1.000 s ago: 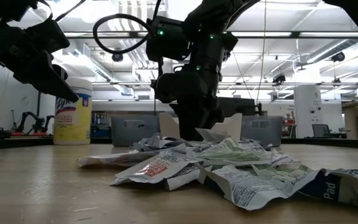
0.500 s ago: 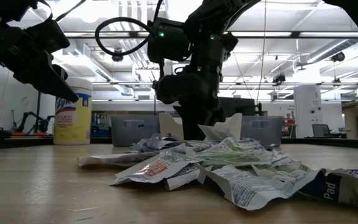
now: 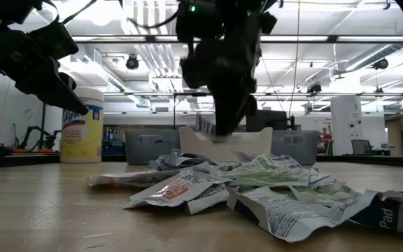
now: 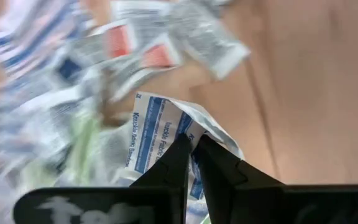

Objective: Pick & Place First Aid Supplies
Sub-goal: Put the blue bandage pack into the right black bin

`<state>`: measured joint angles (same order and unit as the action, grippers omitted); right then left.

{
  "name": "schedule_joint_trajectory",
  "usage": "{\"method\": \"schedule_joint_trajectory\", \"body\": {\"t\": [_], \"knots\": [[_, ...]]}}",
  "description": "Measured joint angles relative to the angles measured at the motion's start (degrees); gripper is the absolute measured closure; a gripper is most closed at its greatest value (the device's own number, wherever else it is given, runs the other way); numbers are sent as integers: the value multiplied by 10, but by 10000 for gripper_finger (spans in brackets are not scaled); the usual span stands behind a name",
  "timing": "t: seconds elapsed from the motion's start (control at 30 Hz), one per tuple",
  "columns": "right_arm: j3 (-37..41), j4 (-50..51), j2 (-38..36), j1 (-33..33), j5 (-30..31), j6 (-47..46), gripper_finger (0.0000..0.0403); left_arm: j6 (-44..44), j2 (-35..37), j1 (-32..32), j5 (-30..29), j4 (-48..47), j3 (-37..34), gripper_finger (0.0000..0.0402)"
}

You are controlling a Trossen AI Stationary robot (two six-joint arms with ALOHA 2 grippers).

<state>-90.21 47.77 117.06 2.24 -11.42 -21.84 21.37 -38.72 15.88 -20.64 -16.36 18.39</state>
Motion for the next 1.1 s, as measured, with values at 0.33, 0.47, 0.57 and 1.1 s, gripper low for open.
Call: {"method": "schedule_joint_trajectory", "body": {"t": [0.33, 0.47, 0.57, 1.1], "knots": [[1, 0, -7, 0, -84, 66, 374, -5, 0, 0, 0, 0, 0, 241], [9, 1, -4, -1, -30, 54, 374, -6, 0, 0, 0, 0, 0, 241], [24, 32, -4, -3, 5, 27, 374, -6, 0, 0, 0, 0, 0, 241], [134, 179, -37, 24, 24, -49, 374, -5, 0, 0, 0, 0, 0, 241]]}}
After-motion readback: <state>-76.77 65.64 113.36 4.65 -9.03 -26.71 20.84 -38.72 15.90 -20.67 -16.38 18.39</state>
